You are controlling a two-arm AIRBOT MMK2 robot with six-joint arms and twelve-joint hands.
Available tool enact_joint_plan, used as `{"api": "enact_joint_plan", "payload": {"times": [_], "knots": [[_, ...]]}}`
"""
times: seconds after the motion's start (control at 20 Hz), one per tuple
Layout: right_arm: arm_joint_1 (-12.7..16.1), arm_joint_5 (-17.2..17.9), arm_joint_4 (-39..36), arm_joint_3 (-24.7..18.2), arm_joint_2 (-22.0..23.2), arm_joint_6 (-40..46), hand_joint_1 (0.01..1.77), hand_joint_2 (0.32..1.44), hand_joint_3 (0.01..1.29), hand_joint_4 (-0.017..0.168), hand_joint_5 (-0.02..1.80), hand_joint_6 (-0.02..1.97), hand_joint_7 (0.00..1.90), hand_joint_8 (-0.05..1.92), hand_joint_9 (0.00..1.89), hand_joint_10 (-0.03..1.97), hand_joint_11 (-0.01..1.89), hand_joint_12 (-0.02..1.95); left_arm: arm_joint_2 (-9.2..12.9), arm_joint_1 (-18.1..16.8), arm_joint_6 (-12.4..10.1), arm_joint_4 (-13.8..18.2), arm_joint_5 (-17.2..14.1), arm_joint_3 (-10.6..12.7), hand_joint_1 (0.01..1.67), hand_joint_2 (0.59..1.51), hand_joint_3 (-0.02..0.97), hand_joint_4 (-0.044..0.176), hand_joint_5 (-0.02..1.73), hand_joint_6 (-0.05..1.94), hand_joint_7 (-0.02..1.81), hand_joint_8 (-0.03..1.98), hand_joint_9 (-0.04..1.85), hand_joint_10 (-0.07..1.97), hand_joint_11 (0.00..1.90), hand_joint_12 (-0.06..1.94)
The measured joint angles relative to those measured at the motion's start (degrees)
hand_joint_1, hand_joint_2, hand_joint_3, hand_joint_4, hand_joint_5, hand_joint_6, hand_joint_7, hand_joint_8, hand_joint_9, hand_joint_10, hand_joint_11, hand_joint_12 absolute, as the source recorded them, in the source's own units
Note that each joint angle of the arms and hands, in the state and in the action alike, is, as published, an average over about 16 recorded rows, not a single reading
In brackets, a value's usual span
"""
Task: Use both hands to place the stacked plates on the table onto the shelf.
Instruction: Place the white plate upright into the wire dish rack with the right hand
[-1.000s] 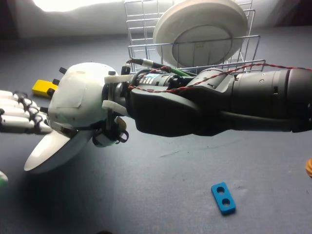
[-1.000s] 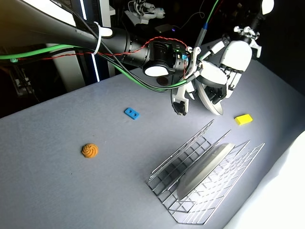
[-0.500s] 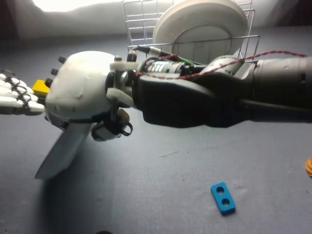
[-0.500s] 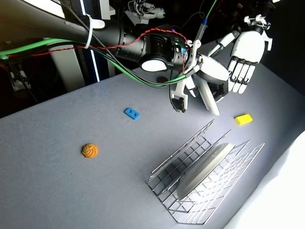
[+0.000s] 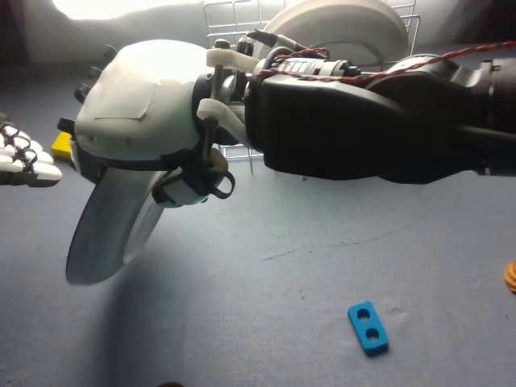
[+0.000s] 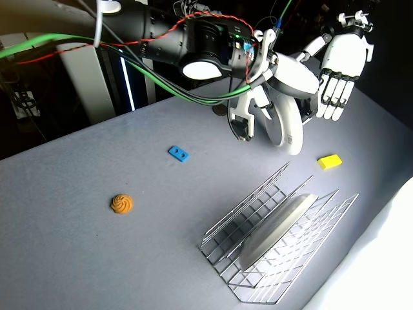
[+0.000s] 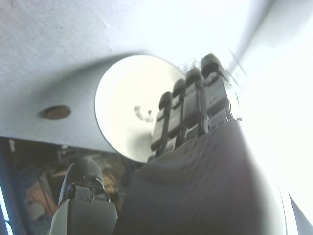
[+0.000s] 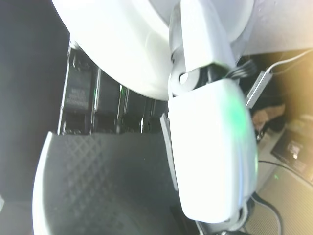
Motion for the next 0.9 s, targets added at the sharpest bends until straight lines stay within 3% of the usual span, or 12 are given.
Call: {"api": "enact_joint_plan", "payload": {"times": [0.5,0.9], "knots": [[4.98,-0.32,18.87,-5.31,6.93,-5.58,1.34,1.00,0.02,-0.002,0.90,1.06,0.99,0.98,0.88,1.17,0.69,1.19,1.00,0.65,-0.55,-0.09,-0.86,0.10,0.02,1.107,0.010,0.002,0.05,0.02,0.07,0.00,0.06,0.01,0.02,0.15],[8.91,-0.49,34.93,-7.25,11.23,-9.90,1.35,1.01,0.02,-0.006,0.88,1.08,0.99,1.00,0.87,1.18,0.69,1.19,0.53,0.68,-0.36,0.00,-1.40,0.80,0.02,1.107,0.010,0.002,0.07,0.02,0.08,0.00,0.06,0.01,0.02,0.18]]}}
